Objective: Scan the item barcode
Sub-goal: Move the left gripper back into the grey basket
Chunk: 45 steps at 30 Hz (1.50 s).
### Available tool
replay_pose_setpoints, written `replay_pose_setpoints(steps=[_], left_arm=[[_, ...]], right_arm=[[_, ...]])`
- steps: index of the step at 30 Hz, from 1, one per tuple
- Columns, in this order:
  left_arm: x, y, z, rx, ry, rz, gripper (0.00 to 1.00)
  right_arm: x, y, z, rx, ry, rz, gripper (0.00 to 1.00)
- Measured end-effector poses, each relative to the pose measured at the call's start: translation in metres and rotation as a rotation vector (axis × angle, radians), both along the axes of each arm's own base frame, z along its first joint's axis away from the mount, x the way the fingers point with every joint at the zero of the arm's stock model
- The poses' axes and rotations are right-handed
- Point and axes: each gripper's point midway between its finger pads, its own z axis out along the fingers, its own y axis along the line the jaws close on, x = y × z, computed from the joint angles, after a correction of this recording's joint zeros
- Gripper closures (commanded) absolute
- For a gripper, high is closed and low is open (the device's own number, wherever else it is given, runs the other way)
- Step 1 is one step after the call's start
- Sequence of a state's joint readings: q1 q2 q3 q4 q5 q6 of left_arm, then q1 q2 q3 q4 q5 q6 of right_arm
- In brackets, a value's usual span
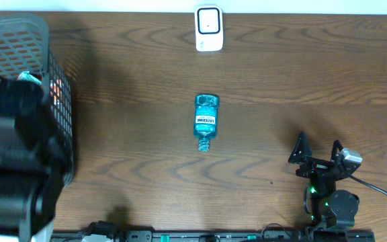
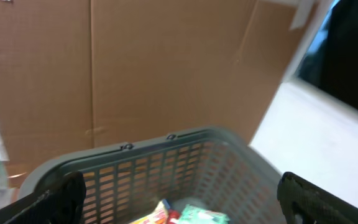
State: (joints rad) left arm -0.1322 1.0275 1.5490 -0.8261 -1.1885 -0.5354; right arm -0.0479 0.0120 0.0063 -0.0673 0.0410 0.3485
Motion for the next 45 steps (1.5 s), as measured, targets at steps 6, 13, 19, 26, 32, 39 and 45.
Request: replay_pose_setpoints(steps=[6,13,19,26,32,39,45], left_arm=[[0.039,0.028,-0.038,-0.057,0.134,0.059,0.02],[0.051,0.081,-0.096,-0.279,0.203,0.079,0.02],[0.037,0.122,-0.149,-0.522,0.199,0.143,0.02],[0.054,0.140,-0.215,-0.756,0.244,0.119,0.02],[0.060,0.146,-0.267,-0.892,0.311,0.166,0.02],[0.051,0.156,-0.312,-0.996,0.382,0.245,0.02],[0.043,0.157,-0.343,-1.060,0.472,0.275,0.02]], right_arm=[[0.000,0.000,0.000,0.000,0.000,0.000,0.01],[0.000,0.000,0.000,0.000,0.000,0.000,0.01],[0.000,0.000,0.000,0.000,0.000,0.000,0.01],[0.000,0.000,0.000,0.000,0.000,0.000,0.01],[0.000,0.000,0.000,0.000,0.000,0.000,0.01],[0.000,0.000,0.000,0.000,0.000,0.000,0.01],[0.000,0.000,0.000,0.000,0.000,0.000,0.01]])
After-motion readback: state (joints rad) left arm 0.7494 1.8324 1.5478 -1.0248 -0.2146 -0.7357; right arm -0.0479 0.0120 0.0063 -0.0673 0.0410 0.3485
